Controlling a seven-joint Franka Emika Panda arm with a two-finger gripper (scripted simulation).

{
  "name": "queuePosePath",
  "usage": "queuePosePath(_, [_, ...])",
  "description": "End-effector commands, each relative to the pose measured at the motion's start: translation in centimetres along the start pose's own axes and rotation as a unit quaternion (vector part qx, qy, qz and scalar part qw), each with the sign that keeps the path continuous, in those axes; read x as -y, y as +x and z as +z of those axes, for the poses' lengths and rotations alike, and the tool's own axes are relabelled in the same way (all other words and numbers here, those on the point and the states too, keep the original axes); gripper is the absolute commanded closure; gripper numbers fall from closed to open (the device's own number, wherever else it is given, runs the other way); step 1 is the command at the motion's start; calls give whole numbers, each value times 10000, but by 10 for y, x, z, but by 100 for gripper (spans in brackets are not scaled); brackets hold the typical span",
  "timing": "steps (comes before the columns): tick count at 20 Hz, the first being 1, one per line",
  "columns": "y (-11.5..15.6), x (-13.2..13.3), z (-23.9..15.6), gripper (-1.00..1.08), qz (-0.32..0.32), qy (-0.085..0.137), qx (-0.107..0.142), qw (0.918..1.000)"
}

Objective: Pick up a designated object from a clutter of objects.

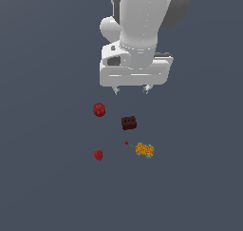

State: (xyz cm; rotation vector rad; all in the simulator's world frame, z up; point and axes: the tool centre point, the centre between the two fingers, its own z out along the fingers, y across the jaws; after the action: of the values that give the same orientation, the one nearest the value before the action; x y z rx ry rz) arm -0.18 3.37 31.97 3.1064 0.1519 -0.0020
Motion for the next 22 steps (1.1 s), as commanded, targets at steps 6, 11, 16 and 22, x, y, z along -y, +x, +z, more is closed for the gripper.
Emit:
queuePosePath(6, [1,2,-2,-92,9,68,19,10000])
queuePosePath(11, [2,4,-5,-92,34,166,45,9998])
queuePosePath(16, [2,4,-3,-92,3,156,43,9999])
queuePosePath(22, [8,5,7,-92,-252,135,40,9996])
